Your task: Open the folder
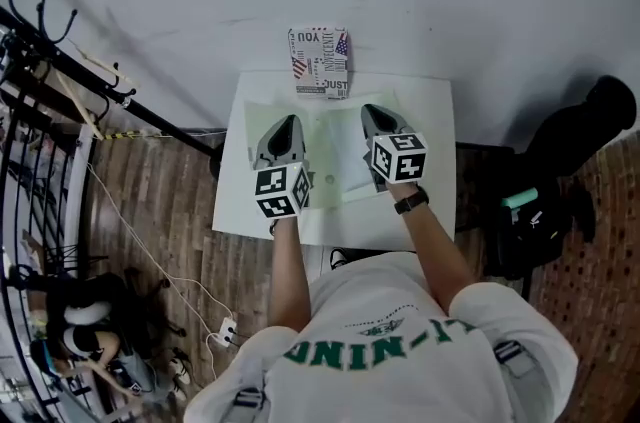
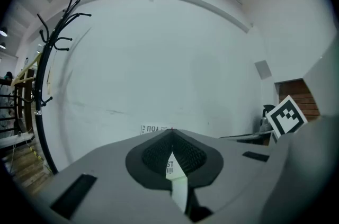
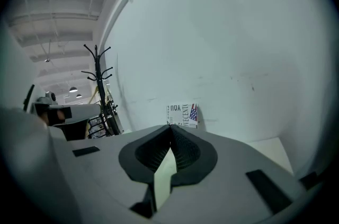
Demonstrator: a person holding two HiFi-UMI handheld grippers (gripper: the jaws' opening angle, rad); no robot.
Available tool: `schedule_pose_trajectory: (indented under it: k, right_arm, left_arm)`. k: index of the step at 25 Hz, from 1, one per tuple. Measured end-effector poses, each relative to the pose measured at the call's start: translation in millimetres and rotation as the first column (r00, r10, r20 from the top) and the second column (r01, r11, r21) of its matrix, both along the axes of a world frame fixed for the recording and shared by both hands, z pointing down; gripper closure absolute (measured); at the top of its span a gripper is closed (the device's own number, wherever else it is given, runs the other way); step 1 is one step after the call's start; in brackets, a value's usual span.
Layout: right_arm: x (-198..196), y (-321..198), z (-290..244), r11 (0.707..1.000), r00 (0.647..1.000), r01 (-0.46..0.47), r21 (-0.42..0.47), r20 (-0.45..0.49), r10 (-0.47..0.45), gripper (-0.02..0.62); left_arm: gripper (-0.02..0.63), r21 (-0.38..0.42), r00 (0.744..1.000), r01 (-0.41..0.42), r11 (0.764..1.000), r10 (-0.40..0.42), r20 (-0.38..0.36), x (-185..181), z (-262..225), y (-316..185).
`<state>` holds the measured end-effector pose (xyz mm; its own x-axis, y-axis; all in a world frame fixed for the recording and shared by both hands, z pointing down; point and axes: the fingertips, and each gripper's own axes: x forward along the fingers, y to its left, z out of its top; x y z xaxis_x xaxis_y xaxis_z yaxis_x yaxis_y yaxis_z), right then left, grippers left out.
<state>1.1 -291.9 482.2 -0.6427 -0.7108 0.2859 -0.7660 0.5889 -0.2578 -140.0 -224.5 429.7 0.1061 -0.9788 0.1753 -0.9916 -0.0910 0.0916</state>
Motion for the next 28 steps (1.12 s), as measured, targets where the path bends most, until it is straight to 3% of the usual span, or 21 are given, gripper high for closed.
schedule_pose_trajectory:
  k: [6, 9, 15, 28]
  right_arm:
    - [40, -5, -49, 0.976, 0.99, -0.076, 0.206, -0.097, 0.098, 0.581]
    - [48, -5, -69, 0.961, 0.987, -0.093, 0.262, -0.101, 0.123, 0.581]
    - [51, -5, -94, 0.945, 0.986, -0.105, 0.31, -0.09, 0.139, 0.581]
    - [65, -16, -89, 0.951, 0.985, -0.128, 0.282, -0.076, 0.155, 0.581]
  left_arm:
    - [0.592, 0.028, 0.999, -0.043, 0.999, 0.042, 0.028, 26, -21, -15]
    - [0.592, 0.057, 0.998, -0.05, 0.997, 0.047, 0.047, 31, -32, -16]
    - [0.592, 0.091, 0.996, -0.057, 0.994, 0.05, 0.07, 35, -45, -21]
    - [0.592, 0.09, 0.993, -0.048, 0.995, 0.038, 0.111, 38, -36, -35]
